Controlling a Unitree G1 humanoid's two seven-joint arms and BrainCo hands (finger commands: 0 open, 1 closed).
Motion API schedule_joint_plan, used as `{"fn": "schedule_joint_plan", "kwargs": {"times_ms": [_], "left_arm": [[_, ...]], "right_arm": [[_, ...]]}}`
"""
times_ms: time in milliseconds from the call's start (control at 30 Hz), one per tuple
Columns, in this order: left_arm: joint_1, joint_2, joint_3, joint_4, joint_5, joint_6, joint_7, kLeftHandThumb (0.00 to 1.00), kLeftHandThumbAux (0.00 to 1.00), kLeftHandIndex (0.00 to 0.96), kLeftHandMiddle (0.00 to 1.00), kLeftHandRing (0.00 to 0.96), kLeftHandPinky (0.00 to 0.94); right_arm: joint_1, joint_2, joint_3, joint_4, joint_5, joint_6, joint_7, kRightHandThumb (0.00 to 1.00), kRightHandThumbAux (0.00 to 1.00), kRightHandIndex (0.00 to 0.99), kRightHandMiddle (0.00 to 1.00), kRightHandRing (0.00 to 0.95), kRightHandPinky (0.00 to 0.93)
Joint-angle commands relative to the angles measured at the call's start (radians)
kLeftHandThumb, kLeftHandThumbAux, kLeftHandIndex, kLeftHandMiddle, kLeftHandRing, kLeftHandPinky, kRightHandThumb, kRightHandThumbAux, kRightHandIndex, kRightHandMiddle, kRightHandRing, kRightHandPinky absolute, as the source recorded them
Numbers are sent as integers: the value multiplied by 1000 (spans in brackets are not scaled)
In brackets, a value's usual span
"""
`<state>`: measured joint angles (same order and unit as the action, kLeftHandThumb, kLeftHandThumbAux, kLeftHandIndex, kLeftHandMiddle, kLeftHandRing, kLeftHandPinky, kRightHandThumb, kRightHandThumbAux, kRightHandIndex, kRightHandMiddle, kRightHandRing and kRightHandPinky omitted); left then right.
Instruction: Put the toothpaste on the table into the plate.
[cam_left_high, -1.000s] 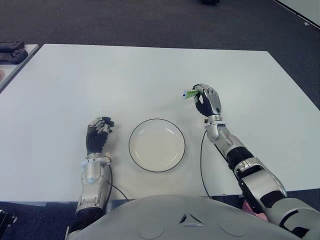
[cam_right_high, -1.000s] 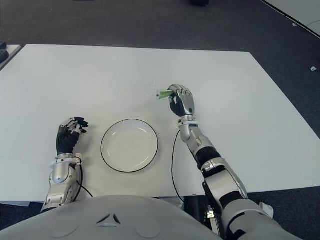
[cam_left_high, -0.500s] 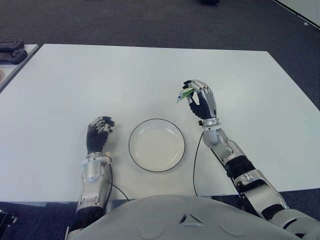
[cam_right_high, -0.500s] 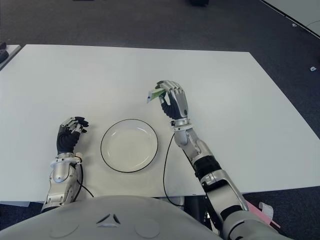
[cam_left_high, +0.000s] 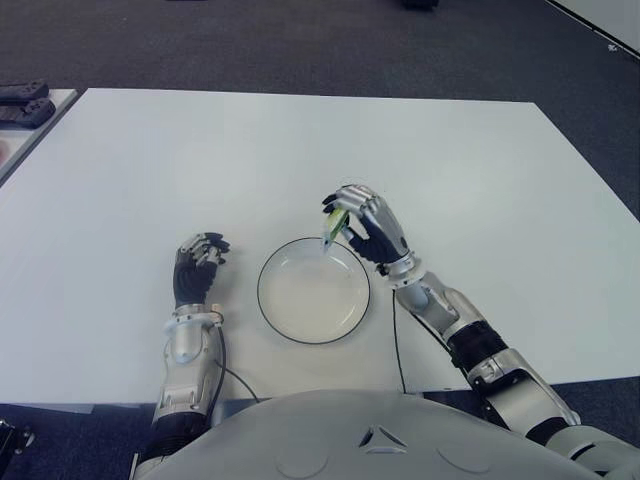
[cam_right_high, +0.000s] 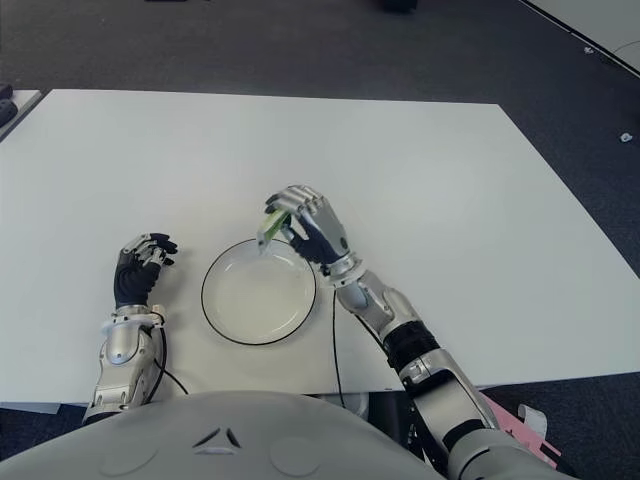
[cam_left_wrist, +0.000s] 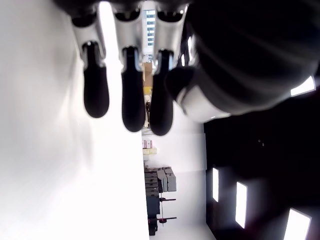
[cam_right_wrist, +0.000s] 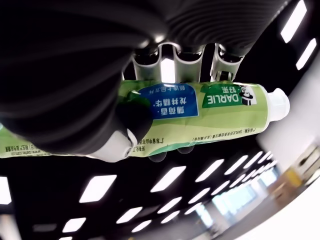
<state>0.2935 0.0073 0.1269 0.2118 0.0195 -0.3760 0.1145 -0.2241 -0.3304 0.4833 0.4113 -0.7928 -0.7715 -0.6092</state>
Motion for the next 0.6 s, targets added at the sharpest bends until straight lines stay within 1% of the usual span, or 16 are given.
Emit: {"fn": "schedule_joint_plan", "kwargs": {"times_ms": [33,100,200,433,600], "left_arm": [[15,-15,-2,38,0,40,8,708,723,431,504,500,530],[14,-16,-2,38,0,40,9,709,723,431,506,501,533],[13,-19,-1,40,3,39,12,709,723,431,507,504,537],[13,-22,2,43,4,36,9,709,724,430,506,505,531],[15,-22,2,44,3,32,5,708,724,430,503,501,527]], "right_arm": [[-2,-17,51,-7,-71,-45,23,850,678,403,550,875,888],[-4,-25,61,-7,-80,-54,41,850,678,404,550,878,890],[-10,-48,95,2,-120,-64,79,850,677,407,552,881,891],[-44,-62,175,60,-223,-69,89,849,675,416,555,884,891],[-72,-73,217,81,-234,-87,140,849,673,422,564,877,877]]}}
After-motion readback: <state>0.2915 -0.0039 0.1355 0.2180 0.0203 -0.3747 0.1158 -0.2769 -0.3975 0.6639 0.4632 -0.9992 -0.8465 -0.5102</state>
